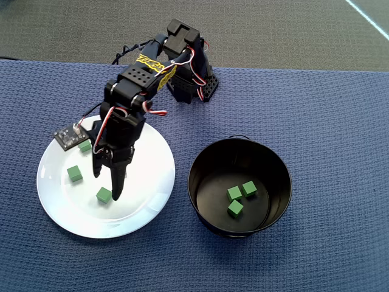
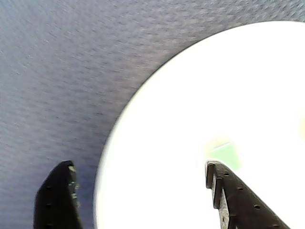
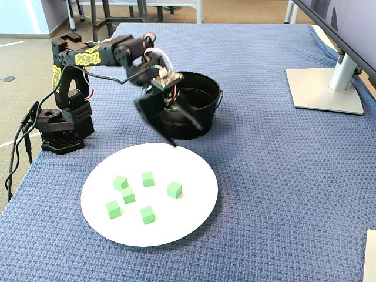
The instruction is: Pick up the green cubes from the white plate and place them in the black recipient
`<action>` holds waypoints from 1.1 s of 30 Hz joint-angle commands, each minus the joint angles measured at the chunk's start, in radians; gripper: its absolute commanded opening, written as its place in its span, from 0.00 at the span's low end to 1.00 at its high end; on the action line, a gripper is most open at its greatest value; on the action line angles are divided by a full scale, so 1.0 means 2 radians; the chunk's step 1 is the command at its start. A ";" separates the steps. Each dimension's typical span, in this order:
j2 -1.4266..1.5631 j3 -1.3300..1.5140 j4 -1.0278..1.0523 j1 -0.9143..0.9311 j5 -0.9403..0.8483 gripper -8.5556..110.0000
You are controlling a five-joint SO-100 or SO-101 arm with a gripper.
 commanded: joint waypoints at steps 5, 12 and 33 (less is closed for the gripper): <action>0.016 0.135 -0.127 0.051 -0.192 0.27; -0.015 0.117 -0.120 0.058 -0.208 0.28; -0.081 0.122 -0.146 0.034 -0.202 0.29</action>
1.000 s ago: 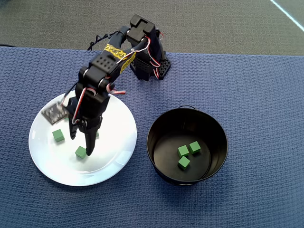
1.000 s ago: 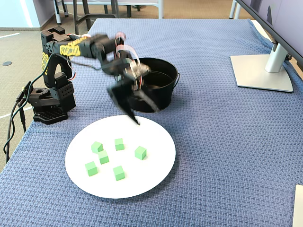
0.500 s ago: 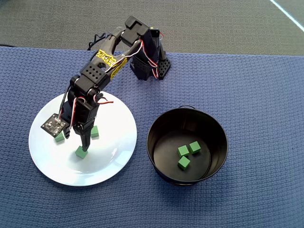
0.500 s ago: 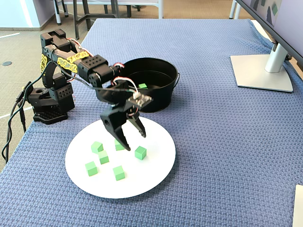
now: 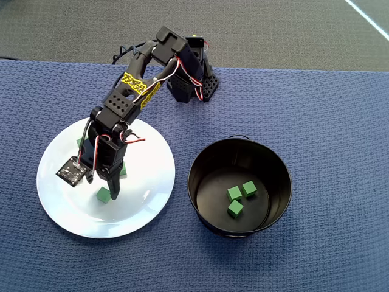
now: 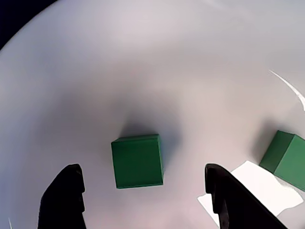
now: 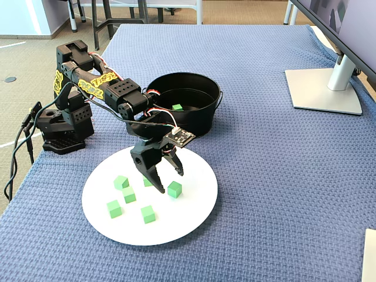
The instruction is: Pick up the green cubes from the white plate and place them in the black recipient
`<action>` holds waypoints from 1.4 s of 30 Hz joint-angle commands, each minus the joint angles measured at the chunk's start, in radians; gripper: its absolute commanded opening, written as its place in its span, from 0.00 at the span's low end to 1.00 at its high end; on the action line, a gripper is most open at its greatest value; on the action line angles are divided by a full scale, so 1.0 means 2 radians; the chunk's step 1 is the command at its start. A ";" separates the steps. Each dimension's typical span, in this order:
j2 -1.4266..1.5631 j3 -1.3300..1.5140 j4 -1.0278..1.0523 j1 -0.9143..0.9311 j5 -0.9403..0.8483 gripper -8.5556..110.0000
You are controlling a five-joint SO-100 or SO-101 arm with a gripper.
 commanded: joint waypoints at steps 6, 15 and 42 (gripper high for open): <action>-0.003 -0.007 -0.015 -0.026 0.002 0.29; -0.011 0.010 -0.028 -0.035 0.004 0.29; -0.021 0.008 -0.055 -0.026 0.016 0.07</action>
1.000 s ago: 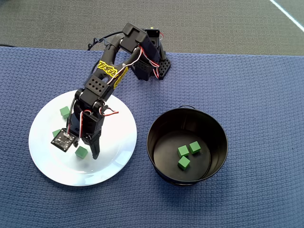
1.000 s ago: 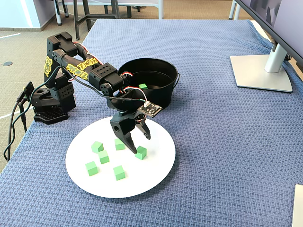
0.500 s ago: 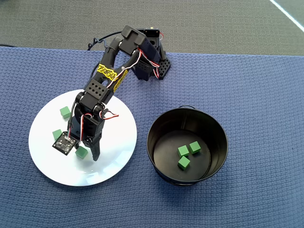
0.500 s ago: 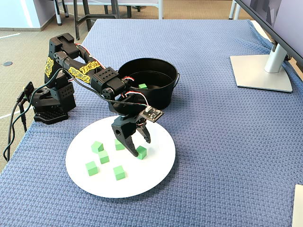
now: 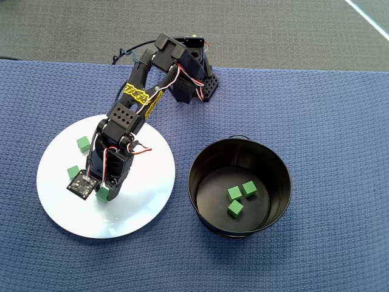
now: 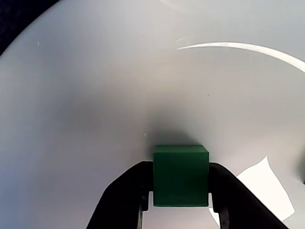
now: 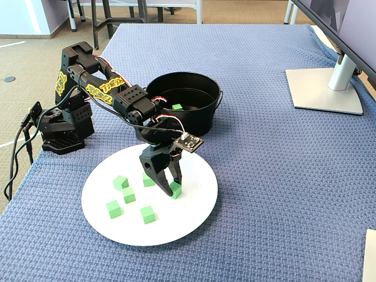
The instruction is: Pick up the green cubes from the white plate and place them in the black recipient
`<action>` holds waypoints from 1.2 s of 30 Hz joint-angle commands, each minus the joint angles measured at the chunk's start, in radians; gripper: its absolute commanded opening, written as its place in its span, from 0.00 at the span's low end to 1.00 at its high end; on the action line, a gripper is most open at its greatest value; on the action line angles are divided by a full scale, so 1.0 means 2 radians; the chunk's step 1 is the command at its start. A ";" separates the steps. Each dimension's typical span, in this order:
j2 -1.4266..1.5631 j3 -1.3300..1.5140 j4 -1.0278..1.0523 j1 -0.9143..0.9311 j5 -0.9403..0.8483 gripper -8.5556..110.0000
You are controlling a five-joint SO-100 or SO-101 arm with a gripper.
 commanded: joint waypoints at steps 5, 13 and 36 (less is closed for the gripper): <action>0.090 -0.002 0.020 -0.013 0.118 0.07; 0.293 0.003 0.110 -0.058 0.413 0.07; 0.141 -0.143 0.255 -0.410 0.711 0.07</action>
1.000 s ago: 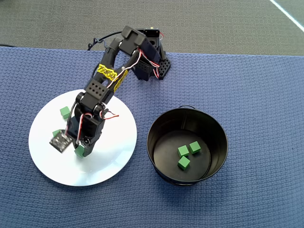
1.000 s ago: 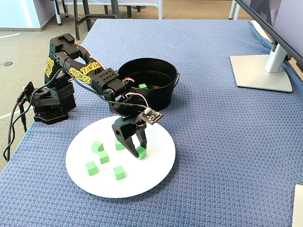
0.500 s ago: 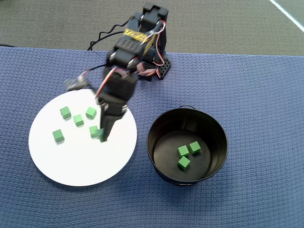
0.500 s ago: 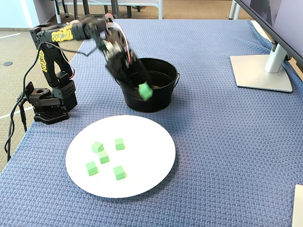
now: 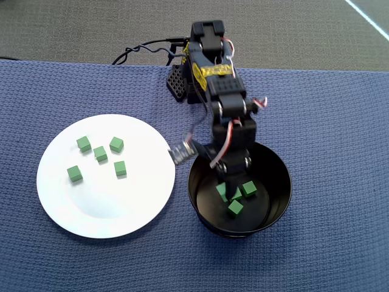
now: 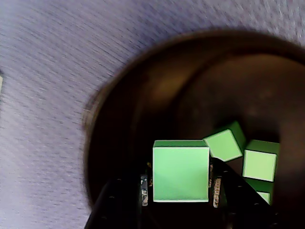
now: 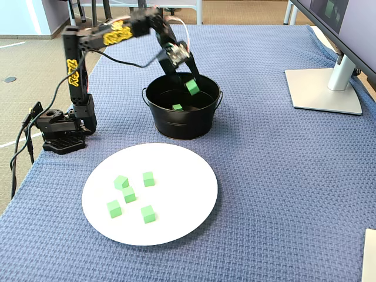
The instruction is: Pick up the green cubes from the white plate and place them in the black recipient
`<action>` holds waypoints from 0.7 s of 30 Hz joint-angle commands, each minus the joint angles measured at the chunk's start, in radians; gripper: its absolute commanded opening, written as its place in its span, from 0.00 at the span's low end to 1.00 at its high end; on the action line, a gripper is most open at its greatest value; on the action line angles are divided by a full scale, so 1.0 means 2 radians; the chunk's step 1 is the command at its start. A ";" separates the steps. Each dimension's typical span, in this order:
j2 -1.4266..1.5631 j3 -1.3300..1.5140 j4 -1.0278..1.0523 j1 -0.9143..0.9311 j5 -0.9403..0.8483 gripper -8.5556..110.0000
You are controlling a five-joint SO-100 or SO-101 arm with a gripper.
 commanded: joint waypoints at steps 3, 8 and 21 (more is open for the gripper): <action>-0.012 0.014 -0.013 -0.028 -0.083 0.32; 0.023 0.026 -0.025 -0.012 -0.097 0.35; 0.047 -0.215 0.094 0.201 -0.272 0.26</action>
